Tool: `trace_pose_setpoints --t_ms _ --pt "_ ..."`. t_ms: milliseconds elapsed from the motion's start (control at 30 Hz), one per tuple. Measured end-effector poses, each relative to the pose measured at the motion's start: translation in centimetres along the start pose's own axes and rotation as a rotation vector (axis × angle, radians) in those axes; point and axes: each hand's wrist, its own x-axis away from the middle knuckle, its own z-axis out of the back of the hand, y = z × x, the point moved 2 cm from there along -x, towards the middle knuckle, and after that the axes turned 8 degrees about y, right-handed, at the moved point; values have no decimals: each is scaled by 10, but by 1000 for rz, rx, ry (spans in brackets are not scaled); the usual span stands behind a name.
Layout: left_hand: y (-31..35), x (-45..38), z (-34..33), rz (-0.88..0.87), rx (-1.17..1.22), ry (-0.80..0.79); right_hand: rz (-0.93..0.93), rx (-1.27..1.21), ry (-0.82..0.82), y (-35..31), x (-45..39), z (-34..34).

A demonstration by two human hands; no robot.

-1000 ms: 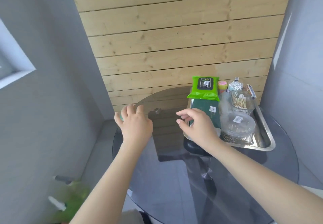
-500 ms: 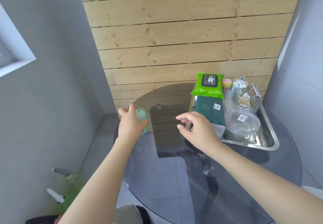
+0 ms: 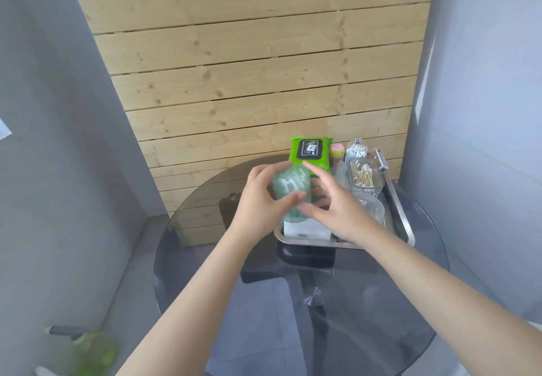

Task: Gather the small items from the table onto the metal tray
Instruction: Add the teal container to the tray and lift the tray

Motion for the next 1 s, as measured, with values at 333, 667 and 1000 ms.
trace_pose_setpoints --t_ms 333,667,1000 --pt "25 -18 -87 83 274 -195 -111 84 179 41 -4 78" --pt "1 -57 -118 215 212 -142 -214 316 425 69 -63 70" --pt "-11 -75 -135 142 -83 -226 -242 684 370 76 -71 70"
